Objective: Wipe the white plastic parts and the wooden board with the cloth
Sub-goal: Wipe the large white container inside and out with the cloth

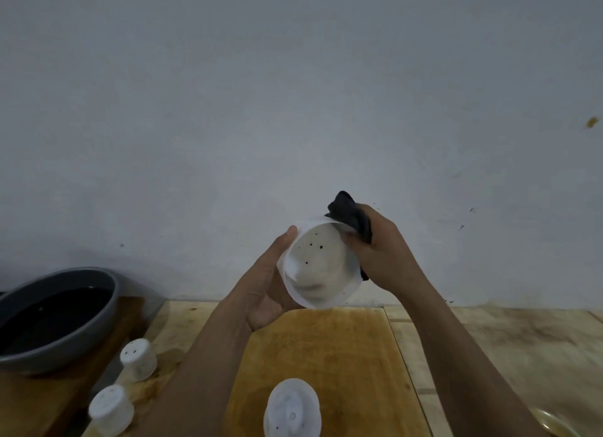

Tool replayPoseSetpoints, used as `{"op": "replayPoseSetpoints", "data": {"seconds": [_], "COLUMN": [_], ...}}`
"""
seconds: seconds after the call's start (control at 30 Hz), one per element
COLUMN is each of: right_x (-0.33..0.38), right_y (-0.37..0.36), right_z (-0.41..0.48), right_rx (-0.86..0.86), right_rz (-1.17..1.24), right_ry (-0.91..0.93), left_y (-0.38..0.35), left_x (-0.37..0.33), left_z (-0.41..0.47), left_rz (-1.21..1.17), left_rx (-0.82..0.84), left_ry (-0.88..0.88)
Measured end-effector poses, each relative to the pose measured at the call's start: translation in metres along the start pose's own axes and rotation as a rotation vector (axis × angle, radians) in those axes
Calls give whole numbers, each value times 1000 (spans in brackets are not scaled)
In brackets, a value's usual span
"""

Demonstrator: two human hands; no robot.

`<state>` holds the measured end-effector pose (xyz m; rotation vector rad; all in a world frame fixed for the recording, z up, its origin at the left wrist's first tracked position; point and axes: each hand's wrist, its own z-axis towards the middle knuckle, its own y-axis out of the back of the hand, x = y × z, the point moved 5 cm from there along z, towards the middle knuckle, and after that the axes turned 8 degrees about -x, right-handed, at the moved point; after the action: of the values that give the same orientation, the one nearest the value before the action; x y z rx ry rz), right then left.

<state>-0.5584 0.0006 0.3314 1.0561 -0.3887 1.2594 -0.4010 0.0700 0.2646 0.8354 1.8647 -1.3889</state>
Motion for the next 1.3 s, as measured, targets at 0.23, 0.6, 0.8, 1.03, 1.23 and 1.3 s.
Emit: {"op": "replayPoseSetpoints", "data": {"seconds": [0.23, 0.6, 0.8, 1.03, 1.23, 1.3], "right_x": [2, -5, -8, -6, 16, 16], "right_y": [13, -59, -74, -67, -63, -71], "right_z": [-14, -57, -62, -52, -58, -64], "right_rx": [-216, 187, 287, 102, 3, 107], "right_rz": [221, -200, -576, -723, -417, -469], "right_ry": [-40, 332, 611, 759, 624, 644], "left_y": [7, -5, 9, 14, 9, 5], "left_x": [5, -16, -19, -25, -16, -15], "left_z": [12, 12, 12, 5, -4, -9], "left_rz": [-227, -19, 10, 48, 75, 52], "left_rx": [12, 22, -103, -52, -13, 26], "left_ry": [25, -122, -145, -194, -253, -230]}}
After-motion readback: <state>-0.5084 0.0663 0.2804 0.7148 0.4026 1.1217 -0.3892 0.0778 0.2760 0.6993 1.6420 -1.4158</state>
